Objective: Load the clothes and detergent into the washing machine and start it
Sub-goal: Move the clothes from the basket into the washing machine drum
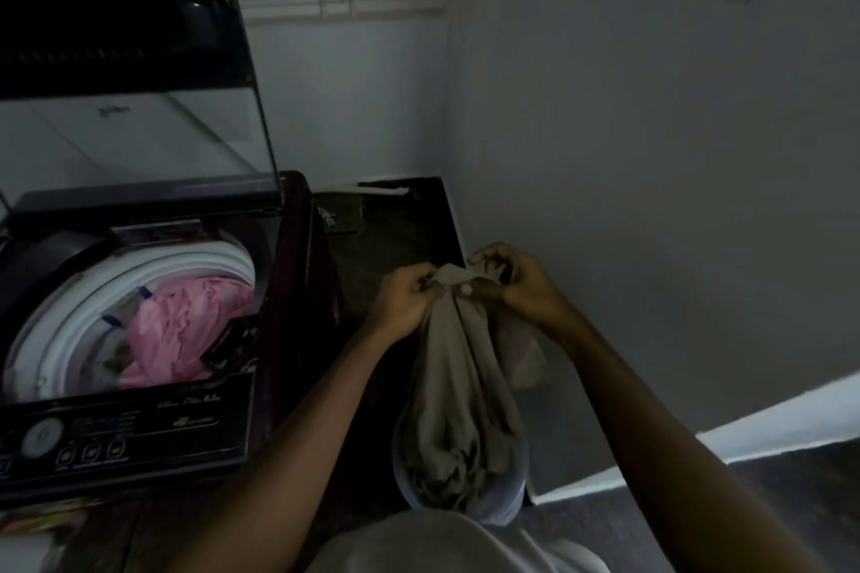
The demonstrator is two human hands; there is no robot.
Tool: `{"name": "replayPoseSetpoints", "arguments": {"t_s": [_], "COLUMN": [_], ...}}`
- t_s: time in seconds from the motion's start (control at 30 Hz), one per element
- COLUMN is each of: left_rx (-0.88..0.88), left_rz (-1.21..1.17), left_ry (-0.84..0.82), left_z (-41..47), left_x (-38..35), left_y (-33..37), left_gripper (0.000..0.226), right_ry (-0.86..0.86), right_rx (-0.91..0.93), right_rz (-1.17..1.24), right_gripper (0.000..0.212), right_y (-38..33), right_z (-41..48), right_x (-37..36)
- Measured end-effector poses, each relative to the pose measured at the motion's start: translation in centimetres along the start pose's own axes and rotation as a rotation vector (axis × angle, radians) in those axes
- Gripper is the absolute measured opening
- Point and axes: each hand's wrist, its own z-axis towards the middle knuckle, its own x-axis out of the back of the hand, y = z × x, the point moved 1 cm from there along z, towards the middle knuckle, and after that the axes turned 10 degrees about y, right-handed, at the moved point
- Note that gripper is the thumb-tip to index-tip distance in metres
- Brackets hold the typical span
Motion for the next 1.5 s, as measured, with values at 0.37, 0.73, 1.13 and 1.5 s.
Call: {"name": "replayPoseSetpoints", "arguments": {"t_s": [0.37, 0.73, 1.13, 1.5], "left_rx": [0.077, -0.031, 0.081, 0.564], "left_rz": [0.044, 0.013, -0.439, -0.908], "left_ry": [0.125, -0.229, 0.314, 0.38], "left_z": [0.3, -1.8, 1.3, 2.0], "left_x": [4.2, -1.5, 1.3, 3.7], "left_y": [-1.3, 0.5, 7.4, 3.6], "left_gripper": [0.009, 0.118, 0.032, 0.035], "right_ry": [0.124, -0.07, -0.266, -0.009], "right_rx": [-0.217, -0.073, -0.199, -0.388], "right_rz": [-0.207, 0.041, -0.062, 0.042], "right_gripper": [0.024, 0.027, 0.073, 0.036], "right_y": [6.8, -7.6, 0.7, 5.8], "right_z": [-1.9, 3.7, 1.3, -3.8], "right_x": [1.1, -1.0, 3.6, -4.7]}}
